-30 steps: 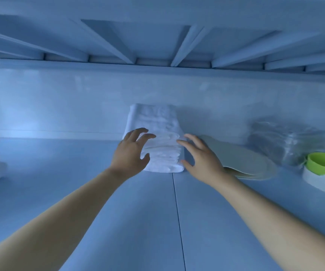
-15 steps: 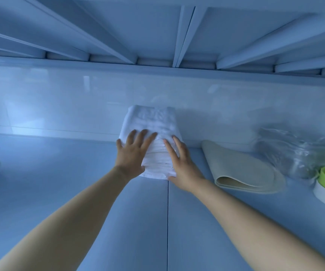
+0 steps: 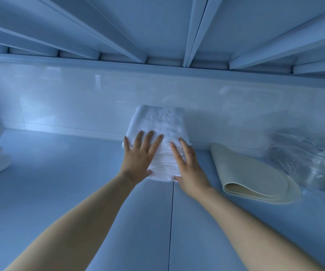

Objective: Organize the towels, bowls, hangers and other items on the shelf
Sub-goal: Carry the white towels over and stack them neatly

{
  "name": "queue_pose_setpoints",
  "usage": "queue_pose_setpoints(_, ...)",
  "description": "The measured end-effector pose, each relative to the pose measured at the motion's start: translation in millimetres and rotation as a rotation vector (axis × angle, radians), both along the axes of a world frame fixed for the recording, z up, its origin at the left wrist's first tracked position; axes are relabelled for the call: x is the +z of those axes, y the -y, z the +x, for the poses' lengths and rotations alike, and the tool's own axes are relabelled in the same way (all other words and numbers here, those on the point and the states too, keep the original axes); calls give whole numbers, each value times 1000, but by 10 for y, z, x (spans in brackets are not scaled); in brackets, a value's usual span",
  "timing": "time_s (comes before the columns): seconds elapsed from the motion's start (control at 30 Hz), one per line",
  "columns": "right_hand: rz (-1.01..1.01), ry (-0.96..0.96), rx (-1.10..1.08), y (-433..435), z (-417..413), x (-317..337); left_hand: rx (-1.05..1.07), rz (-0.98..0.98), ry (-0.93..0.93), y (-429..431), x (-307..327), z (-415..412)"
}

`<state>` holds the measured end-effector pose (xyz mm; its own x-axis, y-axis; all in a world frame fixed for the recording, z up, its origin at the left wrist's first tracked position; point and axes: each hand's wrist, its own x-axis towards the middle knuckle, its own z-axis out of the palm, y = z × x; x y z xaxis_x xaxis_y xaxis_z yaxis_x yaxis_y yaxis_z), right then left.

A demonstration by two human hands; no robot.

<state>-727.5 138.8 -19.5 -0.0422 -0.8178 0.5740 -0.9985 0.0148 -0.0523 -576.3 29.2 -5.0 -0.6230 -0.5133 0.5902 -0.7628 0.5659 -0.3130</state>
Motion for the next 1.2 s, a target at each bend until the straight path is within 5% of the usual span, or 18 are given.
queue_pose_setpoints(1.2, -122, 60, 134, -471, 487, -39, -141, -123, -81, -389, -1, 697)
